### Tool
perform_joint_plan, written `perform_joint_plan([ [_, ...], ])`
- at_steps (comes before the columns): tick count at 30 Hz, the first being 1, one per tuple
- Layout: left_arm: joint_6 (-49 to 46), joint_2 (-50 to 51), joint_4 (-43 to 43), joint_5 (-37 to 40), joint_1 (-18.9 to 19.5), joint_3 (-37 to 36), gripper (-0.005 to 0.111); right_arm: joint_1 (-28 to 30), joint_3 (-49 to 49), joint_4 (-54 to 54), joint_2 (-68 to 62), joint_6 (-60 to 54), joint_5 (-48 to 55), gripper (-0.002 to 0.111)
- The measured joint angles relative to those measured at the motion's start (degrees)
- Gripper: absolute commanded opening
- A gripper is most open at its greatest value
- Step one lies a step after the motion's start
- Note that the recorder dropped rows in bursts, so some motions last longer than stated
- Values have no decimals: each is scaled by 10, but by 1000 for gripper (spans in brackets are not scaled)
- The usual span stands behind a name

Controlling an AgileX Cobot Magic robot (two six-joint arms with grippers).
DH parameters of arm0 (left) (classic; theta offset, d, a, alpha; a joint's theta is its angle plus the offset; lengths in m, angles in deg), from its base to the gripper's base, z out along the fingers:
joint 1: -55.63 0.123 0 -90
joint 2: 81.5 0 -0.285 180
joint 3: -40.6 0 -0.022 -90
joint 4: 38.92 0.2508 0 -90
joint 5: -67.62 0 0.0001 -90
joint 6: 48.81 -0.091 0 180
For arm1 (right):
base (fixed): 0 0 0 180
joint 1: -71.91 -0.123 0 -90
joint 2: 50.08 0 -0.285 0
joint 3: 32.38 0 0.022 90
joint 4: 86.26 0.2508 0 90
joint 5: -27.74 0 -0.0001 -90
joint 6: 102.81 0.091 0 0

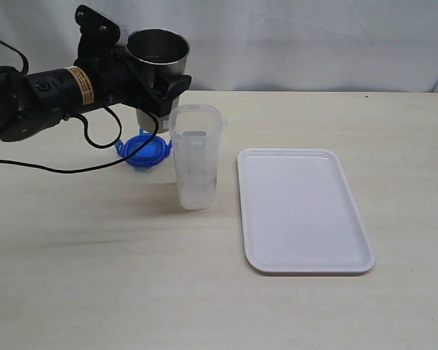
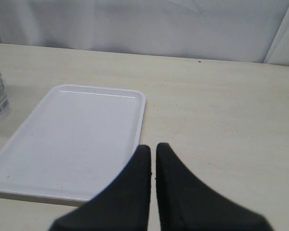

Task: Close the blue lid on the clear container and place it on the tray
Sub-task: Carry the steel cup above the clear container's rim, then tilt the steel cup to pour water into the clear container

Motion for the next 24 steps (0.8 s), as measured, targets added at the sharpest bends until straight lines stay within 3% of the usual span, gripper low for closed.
perform_joint_plan([
  [24, -104, 0, 51, -30, 0, 0, 0, 0, 0, 0, 0, 0, 0, 5],
])
